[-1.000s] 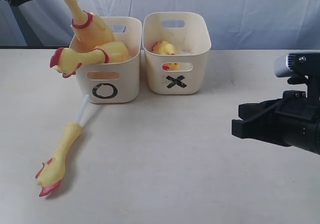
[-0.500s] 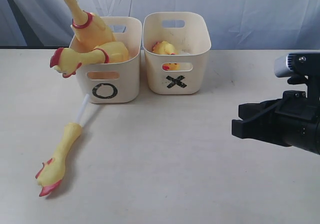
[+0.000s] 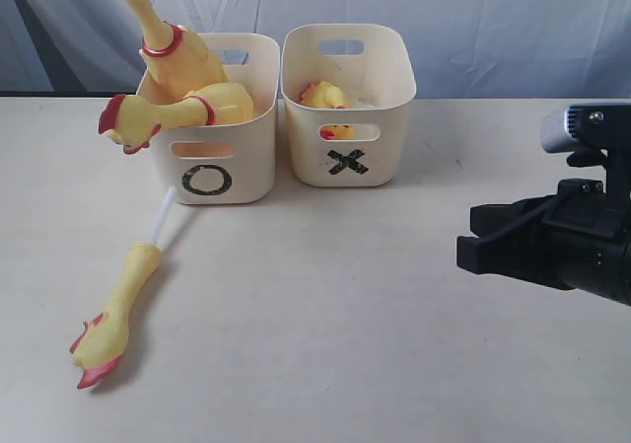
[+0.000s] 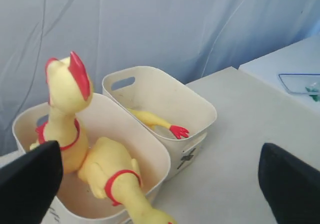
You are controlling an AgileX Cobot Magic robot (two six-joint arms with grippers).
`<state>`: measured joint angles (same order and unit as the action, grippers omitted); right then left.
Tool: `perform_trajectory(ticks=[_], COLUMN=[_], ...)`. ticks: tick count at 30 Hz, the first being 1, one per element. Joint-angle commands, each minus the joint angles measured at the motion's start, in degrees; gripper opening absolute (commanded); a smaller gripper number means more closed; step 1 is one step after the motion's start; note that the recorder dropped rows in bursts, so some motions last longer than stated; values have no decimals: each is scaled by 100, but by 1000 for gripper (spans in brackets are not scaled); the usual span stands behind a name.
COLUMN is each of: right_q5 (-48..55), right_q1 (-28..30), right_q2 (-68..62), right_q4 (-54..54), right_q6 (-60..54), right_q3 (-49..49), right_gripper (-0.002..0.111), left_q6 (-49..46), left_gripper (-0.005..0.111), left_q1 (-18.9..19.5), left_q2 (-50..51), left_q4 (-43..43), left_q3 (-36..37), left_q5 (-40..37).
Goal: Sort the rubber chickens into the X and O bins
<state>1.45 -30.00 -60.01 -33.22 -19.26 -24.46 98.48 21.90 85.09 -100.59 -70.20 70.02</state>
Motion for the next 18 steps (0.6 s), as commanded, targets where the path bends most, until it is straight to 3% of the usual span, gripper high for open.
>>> perform_trajectory(ticks=[1, 4, 18], right_q5=[-35, -35, -35], right_q1=[27, 27, 27], right_q2=[36, 36, 36], right_q4=[9, 9, 9], right_q6=[-14, -14, -14], right_q3=[21, 21, 21], right_gripper=[-1, -1, -1], left_q6=[1011, 1513, 1498], left_gripper=[101, 101, 101], left_q1=[26, 26, 26], left_q2=[-405, -556, -647], left_q4=[64, 64, 64], left_q3=[378, 462, 486], left_q5=[-6, -6, -6])
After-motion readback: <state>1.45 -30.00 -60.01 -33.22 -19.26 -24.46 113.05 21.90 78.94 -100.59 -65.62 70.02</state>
